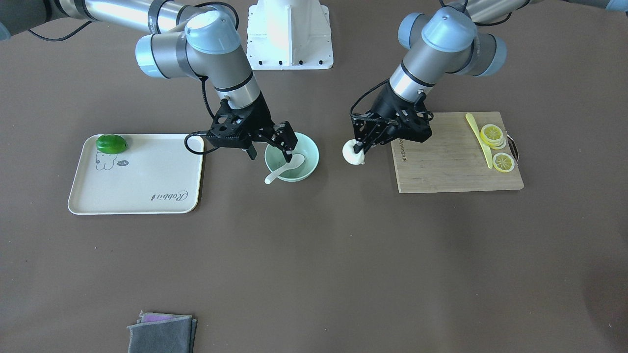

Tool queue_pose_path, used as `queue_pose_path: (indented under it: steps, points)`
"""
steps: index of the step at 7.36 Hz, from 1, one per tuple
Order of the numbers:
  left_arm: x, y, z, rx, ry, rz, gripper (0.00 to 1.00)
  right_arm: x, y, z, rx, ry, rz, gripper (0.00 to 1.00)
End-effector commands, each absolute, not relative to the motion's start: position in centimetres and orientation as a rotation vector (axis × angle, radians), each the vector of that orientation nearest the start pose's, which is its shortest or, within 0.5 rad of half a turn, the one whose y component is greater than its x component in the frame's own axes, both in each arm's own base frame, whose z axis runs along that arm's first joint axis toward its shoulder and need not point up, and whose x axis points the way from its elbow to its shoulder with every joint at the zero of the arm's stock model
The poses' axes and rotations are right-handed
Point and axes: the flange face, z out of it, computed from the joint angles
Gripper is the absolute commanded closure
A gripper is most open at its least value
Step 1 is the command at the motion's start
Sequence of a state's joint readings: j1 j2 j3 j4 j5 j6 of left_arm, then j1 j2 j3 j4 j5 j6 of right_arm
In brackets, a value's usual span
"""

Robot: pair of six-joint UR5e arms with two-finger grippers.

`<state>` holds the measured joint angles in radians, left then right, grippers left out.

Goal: Put spoon and bun in bowl

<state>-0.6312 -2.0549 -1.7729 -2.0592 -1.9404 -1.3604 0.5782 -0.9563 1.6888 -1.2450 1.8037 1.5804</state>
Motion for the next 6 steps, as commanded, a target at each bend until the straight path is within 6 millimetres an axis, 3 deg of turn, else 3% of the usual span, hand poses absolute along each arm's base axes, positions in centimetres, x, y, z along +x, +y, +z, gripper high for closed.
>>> queue_pose_path:
  steps: [1, 2, 3, 4, 5, 6]
  points:
    - [49.4, -43.2, 17.0, 0.169, 1.202, -0.181, 0.9, -42.0, -47.9, 24.9, 0.095, -1.072, 0.327, 0.0]
    - [52.2, -43.2, 16.7, 0.179, 1.18, -0.18, 0.02, -38.5, -48.1, 27.7, 0.09, -1.055, 0.295, 0.0]
    - [52.1, -43.2, 17.1, 0.183, 1.176, -0.175, 0.01, -35.1, -47.8, 30.0, 0.09, -1.042, 0.265, 0.0]
    - [50.8, -43.1, 18.4, 0.183, 1.167, -0.173, 0.01, -31.5, -47.6, 31.9, 0.088, -1.037, 0.238, 0.0]
    - [46.5, -43.9, 22.2, 0.25, 1.12, -0.097, 0.01, -28.0, -48.0, 33.8, 0.082, -1.028, 0.242, 0.0]
    - [40.5, -45.8, 26.6, 0.248, 1.086, -0.008, 0.01, -24.5, -48.1, 36.2, 0.079, -1.014, 0.222, 0.0]
